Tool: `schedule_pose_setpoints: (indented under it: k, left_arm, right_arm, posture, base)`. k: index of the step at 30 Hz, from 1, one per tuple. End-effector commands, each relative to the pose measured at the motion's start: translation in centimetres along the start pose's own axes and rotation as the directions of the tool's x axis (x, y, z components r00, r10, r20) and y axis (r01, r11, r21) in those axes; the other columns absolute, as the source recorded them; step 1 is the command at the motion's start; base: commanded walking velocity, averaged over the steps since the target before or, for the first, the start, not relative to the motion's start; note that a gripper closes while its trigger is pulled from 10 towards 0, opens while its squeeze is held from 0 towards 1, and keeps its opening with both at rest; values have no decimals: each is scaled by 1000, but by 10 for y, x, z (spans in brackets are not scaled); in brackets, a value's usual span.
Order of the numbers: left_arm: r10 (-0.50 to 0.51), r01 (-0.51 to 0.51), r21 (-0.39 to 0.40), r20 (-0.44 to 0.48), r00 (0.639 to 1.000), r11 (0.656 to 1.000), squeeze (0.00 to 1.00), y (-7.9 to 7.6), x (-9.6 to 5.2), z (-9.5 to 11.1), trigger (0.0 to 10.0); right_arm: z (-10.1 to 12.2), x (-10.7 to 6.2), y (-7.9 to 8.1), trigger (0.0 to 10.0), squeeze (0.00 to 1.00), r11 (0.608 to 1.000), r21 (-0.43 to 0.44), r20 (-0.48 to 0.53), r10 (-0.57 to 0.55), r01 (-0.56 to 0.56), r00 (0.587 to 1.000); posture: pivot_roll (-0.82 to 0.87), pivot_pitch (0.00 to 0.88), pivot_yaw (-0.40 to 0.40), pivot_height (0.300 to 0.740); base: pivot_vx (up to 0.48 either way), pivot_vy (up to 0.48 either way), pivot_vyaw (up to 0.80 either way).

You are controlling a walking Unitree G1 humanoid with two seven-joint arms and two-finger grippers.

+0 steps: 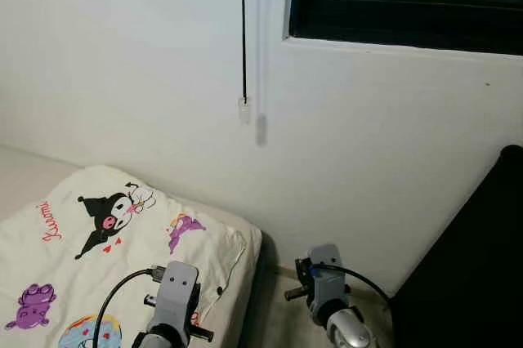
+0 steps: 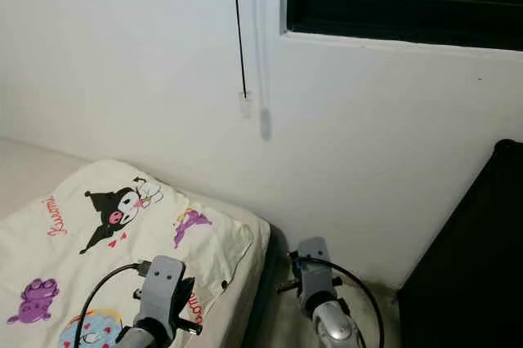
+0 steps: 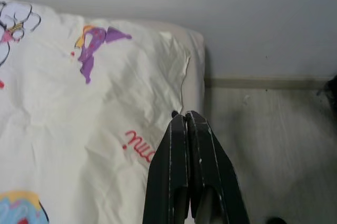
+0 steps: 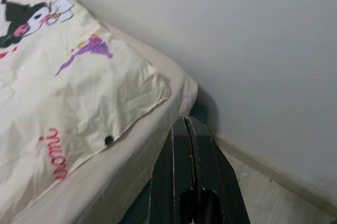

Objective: Clean up the room

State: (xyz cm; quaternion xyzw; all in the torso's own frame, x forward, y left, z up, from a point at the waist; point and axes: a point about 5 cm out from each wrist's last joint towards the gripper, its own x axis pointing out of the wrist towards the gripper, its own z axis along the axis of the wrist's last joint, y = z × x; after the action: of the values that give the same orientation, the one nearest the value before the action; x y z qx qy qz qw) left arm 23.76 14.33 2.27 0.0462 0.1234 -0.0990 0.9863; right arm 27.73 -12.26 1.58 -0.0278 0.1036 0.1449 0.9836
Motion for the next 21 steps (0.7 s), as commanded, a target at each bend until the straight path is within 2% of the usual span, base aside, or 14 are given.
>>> schedule_pose_setpoints:
  k: [1, 5, 21]
  left_arm:
    - [-10, 11, 7, -25, 1000, 1000, 0, -2, -3, -5, 10000]
    - [3, -4, -15, -36, 999, 1000, 0, -1, -3, -7, 10000]
    - [8, -8, -7, -41, 999, 1000, 0, 0, -2, -7, 10000]
  right_arm:
    - [-6, -4, -4, 10000, 0, 1000, 15, -23, -18, 18, 1000]
    - [-6, -4, -4, 10000, 0, 1000, 16, -24, -19, 19, 1000]
    - [-5, -2, -4, 10000, 0, 1000, 18, -27, -10, 10, 1000]
  posture:
    - [-25, 115, -10, 740]
    - [-25, 116, -9, 740]
    - [-25, 122, -14, 740]
  base:
    - [0, -480, 0]
    - [0, -120, 0]
    - [0, 0, 0]
